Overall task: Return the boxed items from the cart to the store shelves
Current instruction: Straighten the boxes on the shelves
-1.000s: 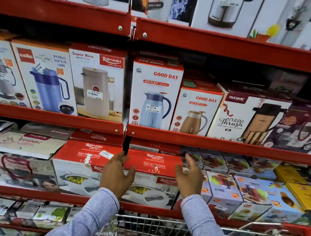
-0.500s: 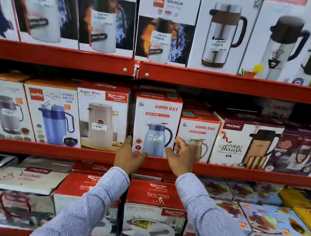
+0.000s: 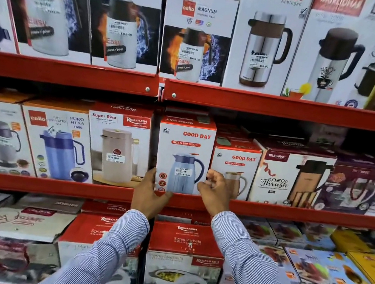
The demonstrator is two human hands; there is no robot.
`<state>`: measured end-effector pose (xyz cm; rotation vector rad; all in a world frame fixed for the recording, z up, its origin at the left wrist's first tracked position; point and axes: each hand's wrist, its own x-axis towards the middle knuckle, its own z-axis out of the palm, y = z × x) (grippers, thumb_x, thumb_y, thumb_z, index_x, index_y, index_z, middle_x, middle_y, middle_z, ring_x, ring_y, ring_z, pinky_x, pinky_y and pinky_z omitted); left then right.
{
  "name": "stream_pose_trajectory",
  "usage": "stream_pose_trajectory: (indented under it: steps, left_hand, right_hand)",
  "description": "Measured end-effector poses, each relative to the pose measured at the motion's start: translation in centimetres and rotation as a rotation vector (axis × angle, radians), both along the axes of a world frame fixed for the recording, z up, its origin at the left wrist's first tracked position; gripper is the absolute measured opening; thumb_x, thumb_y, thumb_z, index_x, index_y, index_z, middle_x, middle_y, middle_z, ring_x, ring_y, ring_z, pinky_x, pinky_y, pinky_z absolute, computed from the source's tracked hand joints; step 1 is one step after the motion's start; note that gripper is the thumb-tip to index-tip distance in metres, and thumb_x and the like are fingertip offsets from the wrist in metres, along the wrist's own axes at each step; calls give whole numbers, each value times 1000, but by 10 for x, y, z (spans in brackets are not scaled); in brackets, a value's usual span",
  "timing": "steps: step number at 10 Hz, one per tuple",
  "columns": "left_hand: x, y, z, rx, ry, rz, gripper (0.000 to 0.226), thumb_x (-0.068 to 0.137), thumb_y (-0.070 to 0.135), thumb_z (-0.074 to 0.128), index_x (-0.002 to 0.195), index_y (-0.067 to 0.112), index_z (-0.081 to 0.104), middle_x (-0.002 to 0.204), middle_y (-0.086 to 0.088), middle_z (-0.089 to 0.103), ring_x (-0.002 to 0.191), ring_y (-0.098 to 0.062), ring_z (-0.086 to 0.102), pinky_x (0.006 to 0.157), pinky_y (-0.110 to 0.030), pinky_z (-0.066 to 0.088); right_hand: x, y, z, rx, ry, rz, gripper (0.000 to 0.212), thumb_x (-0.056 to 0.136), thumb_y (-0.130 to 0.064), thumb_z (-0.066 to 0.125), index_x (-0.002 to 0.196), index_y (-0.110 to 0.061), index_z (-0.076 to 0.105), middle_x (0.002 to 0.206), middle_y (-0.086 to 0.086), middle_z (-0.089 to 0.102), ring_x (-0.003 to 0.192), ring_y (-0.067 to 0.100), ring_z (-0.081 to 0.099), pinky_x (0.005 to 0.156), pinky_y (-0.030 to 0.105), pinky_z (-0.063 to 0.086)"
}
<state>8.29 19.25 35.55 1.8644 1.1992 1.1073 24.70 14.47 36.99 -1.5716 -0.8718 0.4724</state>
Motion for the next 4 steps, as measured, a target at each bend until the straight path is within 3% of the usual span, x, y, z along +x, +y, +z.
stream_pose_trajectory:
  steps: [3,4]
  left_hand:
    - [-4,-6,4,49,78,81,78,71,34,74,138,15,40,127,-8,63,113,-23,62,98,-39,51]
    - [-6,-19,30,249,88,123,78,74,34,70,141,17,35,138,-7,52,127,-25,49,107,-39,42]
  right_hand:
    - [-7,-20,10,2,-15,47,59,80,-15,68,135,-16,47,133,0,54,121,19,56,99,33,49]
    - [-7,-63,40,319,20,-184,34,82,-17,67,114,-24,58,108,-7,61,98,14,63,75,24,51]
